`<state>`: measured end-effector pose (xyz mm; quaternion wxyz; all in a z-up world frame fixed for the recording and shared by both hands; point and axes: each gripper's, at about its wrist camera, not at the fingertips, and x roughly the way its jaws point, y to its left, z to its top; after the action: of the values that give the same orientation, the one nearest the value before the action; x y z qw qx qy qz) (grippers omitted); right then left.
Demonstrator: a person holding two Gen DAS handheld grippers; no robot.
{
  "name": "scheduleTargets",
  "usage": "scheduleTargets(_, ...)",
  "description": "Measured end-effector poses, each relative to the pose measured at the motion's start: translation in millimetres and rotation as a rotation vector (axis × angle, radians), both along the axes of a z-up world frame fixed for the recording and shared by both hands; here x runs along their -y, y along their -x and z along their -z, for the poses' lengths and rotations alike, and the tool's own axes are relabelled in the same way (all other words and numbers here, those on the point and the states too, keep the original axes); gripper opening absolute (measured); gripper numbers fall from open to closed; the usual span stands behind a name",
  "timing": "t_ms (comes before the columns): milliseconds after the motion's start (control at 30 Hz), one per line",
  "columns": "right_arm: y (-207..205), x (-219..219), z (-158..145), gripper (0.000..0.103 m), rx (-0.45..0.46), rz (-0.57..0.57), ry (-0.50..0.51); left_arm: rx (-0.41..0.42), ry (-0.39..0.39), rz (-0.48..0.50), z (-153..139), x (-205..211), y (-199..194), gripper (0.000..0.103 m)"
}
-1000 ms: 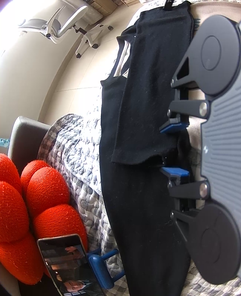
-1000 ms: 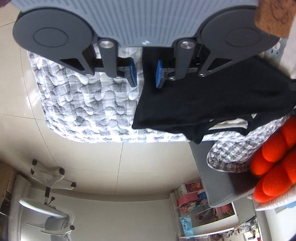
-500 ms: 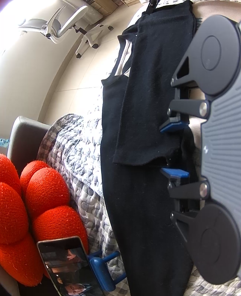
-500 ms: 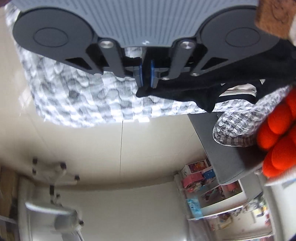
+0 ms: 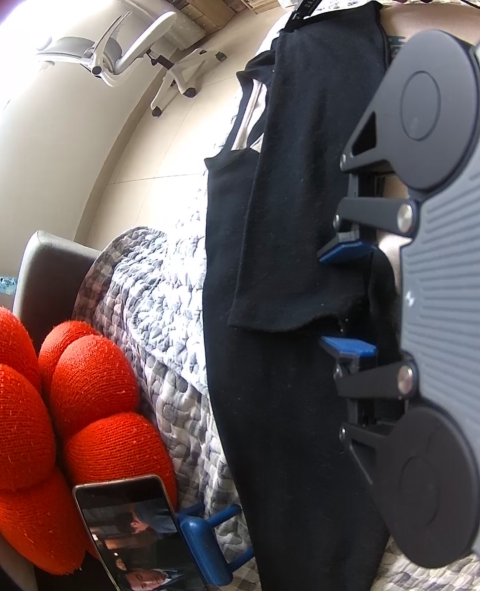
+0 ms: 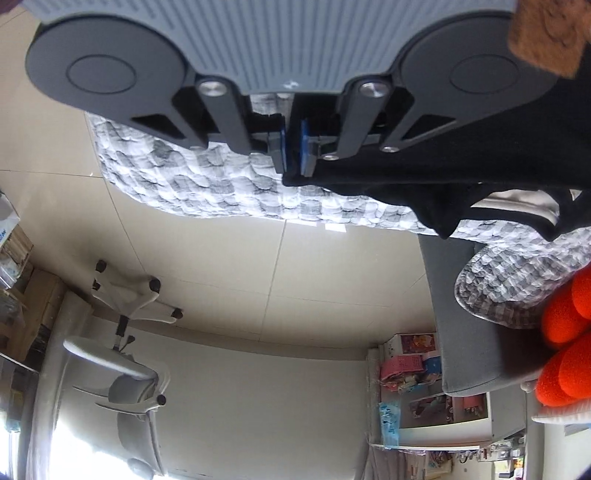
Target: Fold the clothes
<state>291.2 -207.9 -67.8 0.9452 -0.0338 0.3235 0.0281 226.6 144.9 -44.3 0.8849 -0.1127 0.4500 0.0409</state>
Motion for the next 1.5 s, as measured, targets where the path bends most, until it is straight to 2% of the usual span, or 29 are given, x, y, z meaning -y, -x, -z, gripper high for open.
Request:
scheduleTargets(67, 4.0, -0.5, -6.2, 0.03, 0.006, 0.014, 0.017, 0.004, 0.006, -0.003, -1.1, -1.9, 0.6, 0.044)
scheduleTargets(167, 15.6, -3.4, -17.6, 0.038, 0.044, 0.016, 0.049, 0.009, 0.009, -0.017, -3.6, -5.5, 2.3, 0.044)
scheduleTargets(333, 33.9, -4.7, -38.9, 0.038, 0.076, -0.008, 0.005, 0.009, 0.001, -0.048, -5.1, -14.1, 5.3, 0.045)
scheduleTargets(467, 48.7, -16.5, -47.9, 0.038, 0.078, -0.072, 0.005, 0.001, -0.019, -0.067, -4.4, -20.2, 7.0, 0.046)
scheduleTargets(800, 88.0, -24.8, -78.4, 0.039, 0.113, -0.151, -0.045, 0.007, -0.011, -0.107, -10.0, -29.6, 19.5, 0.049)
scheduleTargets(1033, 118.0, -30.4, -93.0, 0.041, 0.135, -0.193, -0.07, -0.003, -0.027, -0.188, -14.3, -58.1, 37.4, 0.049)
scheduleTargets(1200, 139.7, -37.0, -101.9, 0.041, 0.145, -0.223, -0.094, -0.001, 0.001, -0.314, -14.2, -110.4, 62.0, 0.049)
scheduleTargets(1500, 180.6, -65.7, -101.3, 0.042, 0.112, -0.309, -0.137, 0.024, 0.127, -0.67, 5.2, -233.2, 129.0, 0.049)
